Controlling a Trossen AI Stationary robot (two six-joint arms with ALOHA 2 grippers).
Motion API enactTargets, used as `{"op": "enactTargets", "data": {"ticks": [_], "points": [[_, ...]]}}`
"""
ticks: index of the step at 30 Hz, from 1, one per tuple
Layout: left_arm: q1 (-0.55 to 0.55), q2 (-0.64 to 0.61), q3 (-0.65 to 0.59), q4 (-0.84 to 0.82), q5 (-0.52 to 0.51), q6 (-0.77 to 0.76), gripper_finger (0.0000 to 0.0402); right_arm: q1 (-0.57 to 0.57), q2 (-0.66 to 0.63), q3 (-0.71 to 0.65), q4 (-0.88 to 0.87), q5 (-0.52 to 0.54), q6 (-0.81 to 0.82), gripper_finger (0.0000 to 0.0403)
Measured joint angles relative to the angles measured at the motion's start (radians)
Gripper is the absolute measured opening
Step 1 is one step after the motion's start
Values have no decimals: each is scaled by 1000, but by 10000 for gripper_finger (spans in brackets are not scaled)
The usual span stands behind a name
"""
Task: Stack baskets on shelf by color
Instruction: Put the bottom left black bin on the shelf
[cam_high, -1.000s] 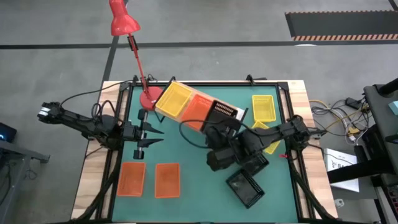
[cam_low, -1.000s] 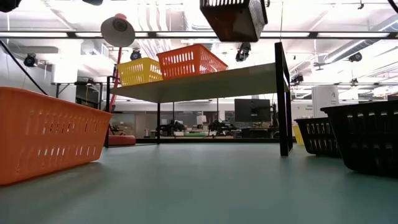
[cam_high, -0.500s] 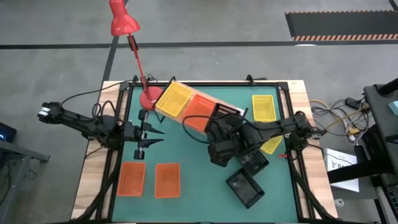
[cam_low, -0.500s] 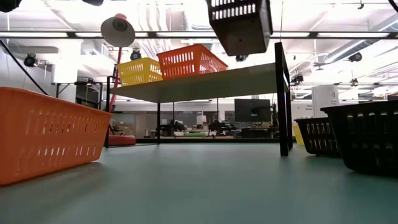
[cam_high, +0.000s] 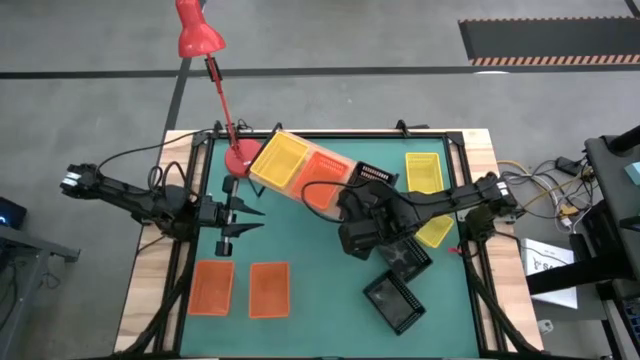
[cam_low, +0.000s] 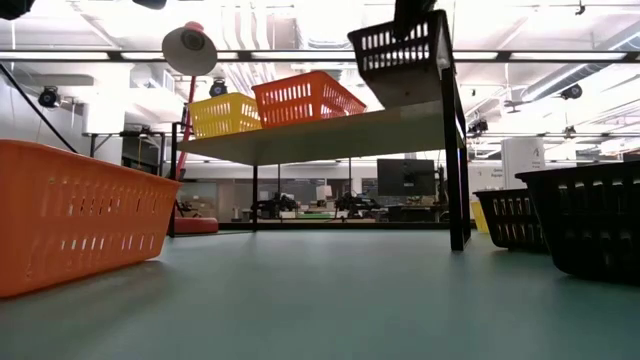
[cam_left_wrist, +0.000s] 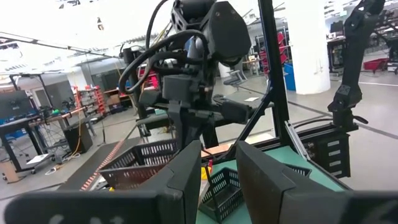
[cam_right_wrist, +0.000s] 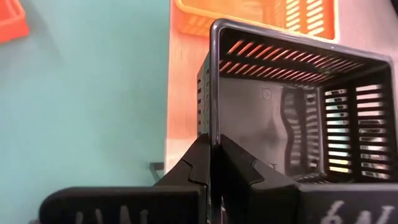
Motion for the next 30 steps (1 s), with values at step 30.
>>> {"op": "enactTargets", "data": {"ticks": [30], "points": [[0, 0, 0, 0, 0, 0, 86, -50, -20, -185, 197, -25, -89, 13]]}}
